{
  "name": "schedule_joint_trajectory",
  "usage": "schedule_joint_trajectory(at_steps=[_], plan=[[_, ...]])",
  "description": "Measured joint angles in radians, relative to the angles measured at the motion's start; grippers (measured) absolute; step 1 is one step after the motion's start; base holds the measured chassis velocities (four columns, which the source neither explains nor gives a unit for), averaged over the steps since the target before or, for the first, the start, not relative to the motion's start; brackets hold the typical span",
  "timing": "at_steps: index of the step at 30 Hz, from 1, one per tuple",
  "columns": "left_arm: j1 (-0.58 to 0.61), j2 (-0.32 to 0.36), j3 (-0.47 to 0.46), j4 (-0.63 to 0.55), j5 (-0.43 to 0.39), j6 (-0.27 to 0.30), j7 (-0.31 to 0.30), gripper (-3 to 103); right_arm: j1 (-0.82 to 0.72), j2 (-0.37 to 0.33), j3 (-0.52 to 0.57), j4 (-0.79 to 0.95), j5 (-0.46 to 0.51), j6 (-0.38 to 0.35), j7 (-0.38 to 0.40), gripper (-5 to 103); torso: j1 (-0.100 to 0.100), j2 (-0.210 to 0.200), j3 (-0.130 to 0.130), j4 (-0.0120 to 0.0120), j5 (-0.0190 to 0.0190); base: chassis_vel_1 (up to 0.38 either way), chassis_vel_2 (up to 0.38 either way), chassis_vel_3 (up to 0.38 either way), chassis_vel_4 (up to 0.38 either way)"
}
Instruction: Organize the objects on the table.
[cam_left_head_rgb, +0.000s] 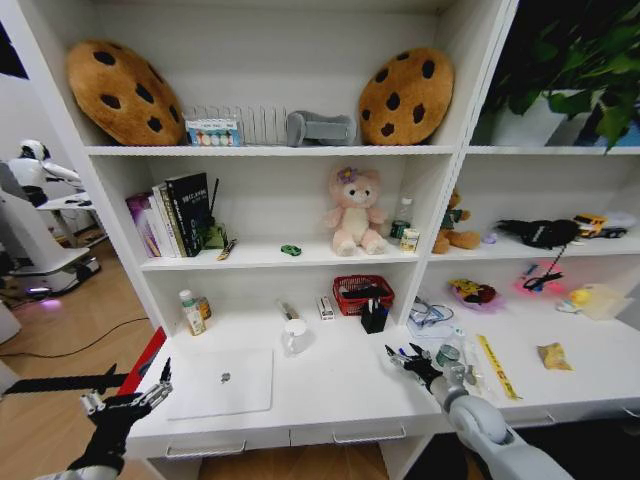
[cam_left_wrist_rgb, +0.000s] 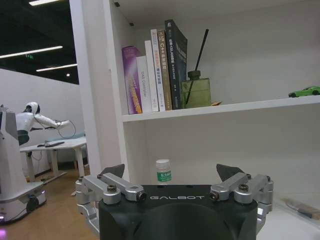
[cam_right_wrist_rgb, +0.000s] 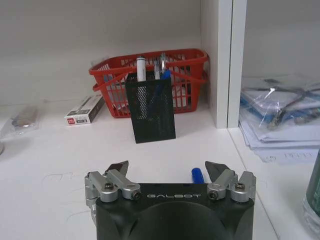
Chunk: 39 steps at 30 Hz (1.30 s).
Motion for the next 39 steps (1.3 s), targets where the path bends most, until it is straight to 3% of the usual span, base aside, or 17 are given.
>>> schedule_joint_trajectory(at_steps=[15, 17, 20, 34, 37, 39], plan=[[0.0, 0.0, 0.0, 0.0, 0.0, 0.0, 0.0, 100, 0.038, -0.015, -0.006, -0.032, 0.038, -0.029, 0.038, 81, 0.0, 0.0, 0.0, -0.0001, 0.0, 0.0, 0.0, 0.0, 0.0], [0.0, 0.0, 0.0, 0.0, 0.0, 0.0, 0.0, 100, 0.044, -0.019, -0.009, -0.033, 0.044, -0.04, 0.04, 71, 0.0, 0.0, 0.0, 0.0, 0.0, 0.0, 0.0, 0.0, 0.0], [0.0, 0.0, 0.0, 0.0, 0.0, 0.0, 0.0, 100, 0.05, -0.028, -0.016, -0.045, 0.044, -0.046, 0.033, 66, 0.0, 0.0, 0.0, 0.0, -0.0001, 0.0, 0.0, 0.0, 0.0], [0.0, 0.0, 0.0, 0.0, 0.0, 0.0, 0.0, 100, 0.059, -0.027, -0.03, -0.098, 0.032, -0.057, -0.005, 64, 0.0, 0.0, 0.0, -0.0001, -0.0004, 0.0, 0.0, 0.0, 0.0], [0.0, 0.0, 0.0, 0.0, 0.0, 0.0, 0.0, 100, 0.075, -0.022, -0.037, -0.104, 0.029, -0.068, -0.008, 48, 0.0, 0.0, 0.0, 0.0, -0.0003, 0.0, 0.0, 0.0, 0.0], [0.0, 0.0, 0.0, 0.0, 0.0, 0.0, 0.0, 100, 0.081, -0.022, -0.04, -0.106, 0.026, -0.072, -0.009, 48, 0.0, 0.0, 0.0, 0.0, -0.0002, 0.0, 0.0, 0.0, 0.0]])
